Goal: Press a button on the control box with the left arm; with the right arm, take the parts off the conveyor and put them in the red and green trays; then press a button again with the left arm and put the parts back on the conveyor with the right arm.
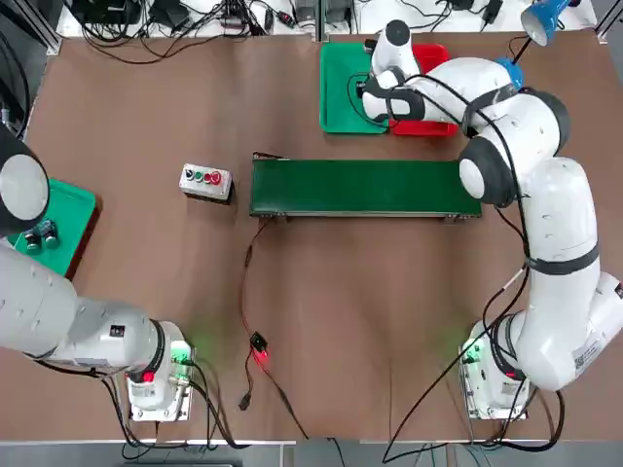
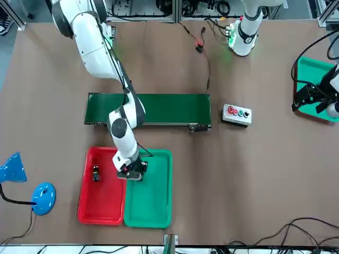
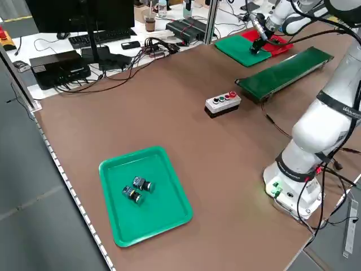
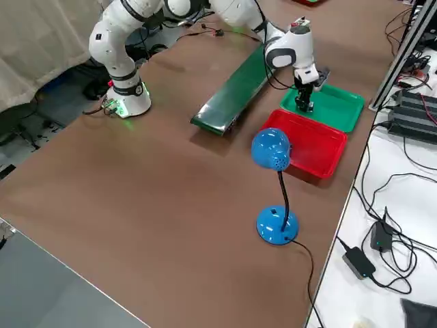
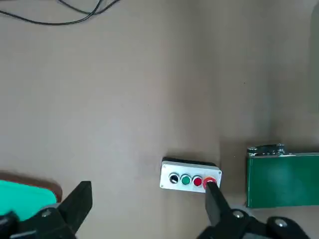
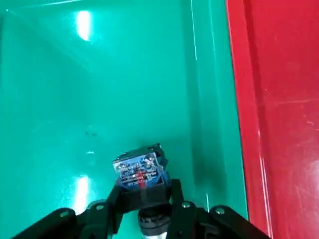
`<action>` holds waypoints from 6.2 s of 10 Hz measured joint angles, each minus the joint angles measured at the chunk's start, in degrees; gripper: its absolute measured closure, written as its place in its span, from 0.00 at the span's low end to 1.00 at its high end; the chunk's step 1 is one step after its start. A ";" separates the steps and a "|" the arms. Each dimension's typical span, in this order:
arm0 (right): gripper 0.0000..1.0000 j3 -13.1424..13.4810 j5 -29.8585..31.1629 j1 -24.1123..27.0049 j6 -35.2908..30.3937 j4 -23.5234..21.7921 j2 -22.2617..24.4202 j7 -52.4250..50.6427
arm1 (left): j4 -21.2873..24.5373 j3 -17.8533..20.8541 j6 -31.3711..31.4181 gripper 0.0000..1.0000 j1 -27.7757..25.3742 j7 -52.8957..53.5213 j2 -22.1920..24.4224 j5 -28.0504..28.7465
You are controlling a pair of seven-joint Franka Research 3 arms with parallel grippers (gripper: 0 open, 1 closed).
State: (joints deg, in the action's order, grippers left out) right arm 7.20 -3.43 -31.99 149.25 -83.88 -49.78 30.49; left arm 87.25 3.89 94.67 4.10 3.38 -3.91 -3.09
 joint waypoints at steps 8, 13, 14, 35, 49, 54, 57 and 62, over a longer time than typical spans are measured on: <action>0.00 0.08 0.00 1.65 -0.29 2.41 1.36 -4.27 | -0.02 -0.03 0.00 0.00 0.06 0.00 0.00 0.00; 0.00 0.27 0.00 7.77 -9.71 3.22 13.28 -8.72 | -0.03 -0.01 0.00 0.00 -0.01 0.00 -0.06 0.00; 0.00 0.33 0.00 9.57 -13.87 3.71 16.73 -9.18 | -0.07 -0.01 0.00 0.00 -0.03 0.00 -0.07 0.00; 0.00 -0.84 2.03 29.61 -60.05 -0.94 50.27 -35.34 | -0.26 -0.49 -1.75 0.00 0.14 0.13 0.03 0.00; 0.00 -0.74 2.24 28.87 -63.33 -0.92 51.43 -35.49 | 6.77 -3.14 -2.57 0.05 1.08 0.23 1.29 0.00; 0.00 -0.86 2.24 28.63 -67.13 0.20 51.67 -36.25 | 14.08 -3.93 0.62 0.63 1.92 -1.57 1.97 -0.08; 0.00 -0.87 2.24 28.54 -67.69 0.22 51.70 -36.23 | 18.08 -4.57 2.10 0.99 1.88 -1.79 3.10 -0.08; 0.00 -0.90 2.24 28.51 -68.39 0.22 51.70 -36.23 | 42.62 -6.54 25.32 0.99 1.87 -2.96 7.49 -0.08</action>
State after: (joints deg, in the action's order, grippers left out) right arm 6.30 -1.19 -3.49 80.85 -83.66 1.92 -5.74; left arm 129.87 -2.65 119.99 5.97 0.42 3.58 -3.18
